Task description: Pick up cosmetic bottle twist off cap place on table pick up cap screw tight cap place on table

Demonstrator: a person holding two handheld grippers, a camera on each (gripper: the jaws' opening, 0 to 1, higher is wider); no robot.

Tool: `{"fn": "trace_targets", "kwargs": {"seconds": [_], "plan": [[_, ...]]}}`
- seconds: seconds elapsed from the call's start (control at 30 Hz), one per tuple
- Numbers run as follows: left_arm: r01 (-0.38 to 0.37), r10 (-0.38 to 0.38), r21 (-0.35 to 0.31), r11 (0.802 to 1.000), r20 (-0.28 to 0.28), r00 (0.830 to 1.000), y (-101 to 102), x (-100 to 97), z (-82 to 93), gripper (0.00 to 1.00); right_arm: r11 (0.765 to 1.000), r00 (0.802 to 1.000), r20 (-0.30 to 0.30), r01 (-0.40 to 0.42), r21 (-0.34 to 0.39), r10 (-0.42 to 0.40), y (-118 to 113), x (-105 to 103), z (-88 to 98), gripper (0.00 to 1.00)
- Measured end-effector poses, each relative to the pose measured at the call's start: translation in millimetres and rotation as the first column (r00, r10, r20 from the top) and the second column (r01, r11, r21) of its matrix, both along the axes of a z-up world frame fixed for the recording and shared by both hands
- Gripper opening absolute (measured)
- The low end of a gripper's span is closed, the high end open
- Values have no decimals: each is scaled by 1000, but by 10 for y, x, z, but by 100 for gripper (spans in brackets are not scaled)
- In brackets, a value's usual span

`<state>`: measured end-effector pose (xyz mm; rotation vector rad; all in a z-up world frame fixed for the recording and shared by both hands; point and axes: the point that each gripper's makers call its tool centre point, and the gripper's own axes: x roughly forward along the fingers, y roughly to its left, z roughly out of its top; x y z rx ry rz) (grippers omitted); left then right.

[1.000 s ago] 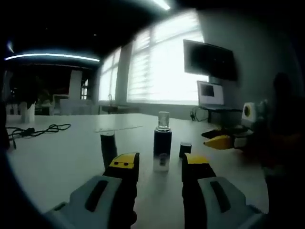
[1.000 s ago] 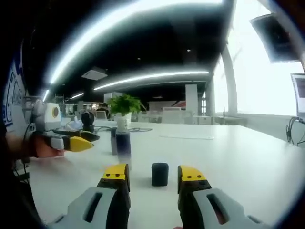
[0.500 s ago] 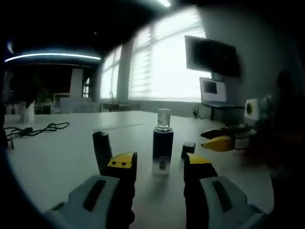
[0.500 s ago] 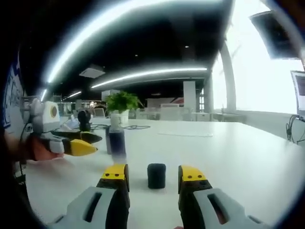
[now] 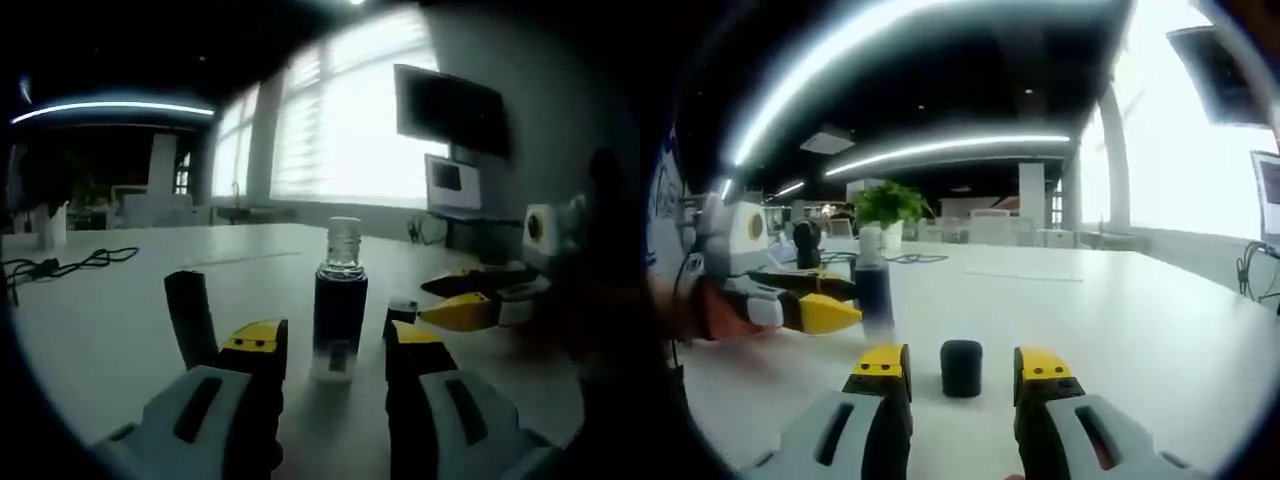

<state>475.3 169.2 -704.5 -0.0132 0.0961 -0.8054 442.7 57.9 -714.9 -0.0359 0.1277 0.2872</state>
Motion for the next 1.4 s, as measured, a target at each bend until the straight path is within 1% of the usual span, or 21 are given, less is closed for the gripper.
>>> {"fn": "trace_targets", "kwargs": {"seconds": [0.07,0.1,0.13,0.37,0.43,0.53,0.83,0.97,1.07,1.13,1.17,1.27,1.4], "plan": [[0,0,8,1000,0,1000,-30,12,-27,30,1000,1000,0,0,1,0,14,8,0,34],[-8,8,24,1000,15,1000,-34,20,-29,29,1000,1000,-2,1,-4,-1,15,14,-4,34],[-8,8,23,1000,15,1000,-40,25,-23,29,1000,1000,-2,2,-6,-2,17,17,-6,33],[-16,16,30,999,2,1000,-91,108,-48,29,1000,999,-26,25,-8,-25,1,98,-59,32],[-23,23,35,999,0,1000,-101,126,-58,29,999,999,-31,29,-23,-30,6,125,-79,32],[-34,35,45,998,-5,999,-112,151,-82,29,999,999,-44,24,-36,-25,33,162,-113,31],[-39,39,58,998,1,999,-179,195,-97,29,998,997,-73,12,-58,-16,71,237,-184,26],[-40,39,70,997,12,999,-203,182,-106,28,998,997,-79,10,-69,-15,87,250,-201,25],[-52,51,61,997,9,999,-185,196,-103,27,997,997,-79,14,-78,-20,85,269,-209,18],[-56,55,63,996,17,998,-186,191,-103,26,996,997,-75,14,-88,-20,93,281,-214,18],[-54,53,77,996,24,998,-197,182,-116,25,996,996,-87,7,-93,-15,104,288,-235,18],[-51,48,93,994,39,998,-220,159,-126,23,995,996,-87,6,-97,-14,101,290,-238,18],[-52,50,92,994,26,998,-203,176,-142,21,995,996,-89,11,-100,-20,83,288,-247,17]]}}
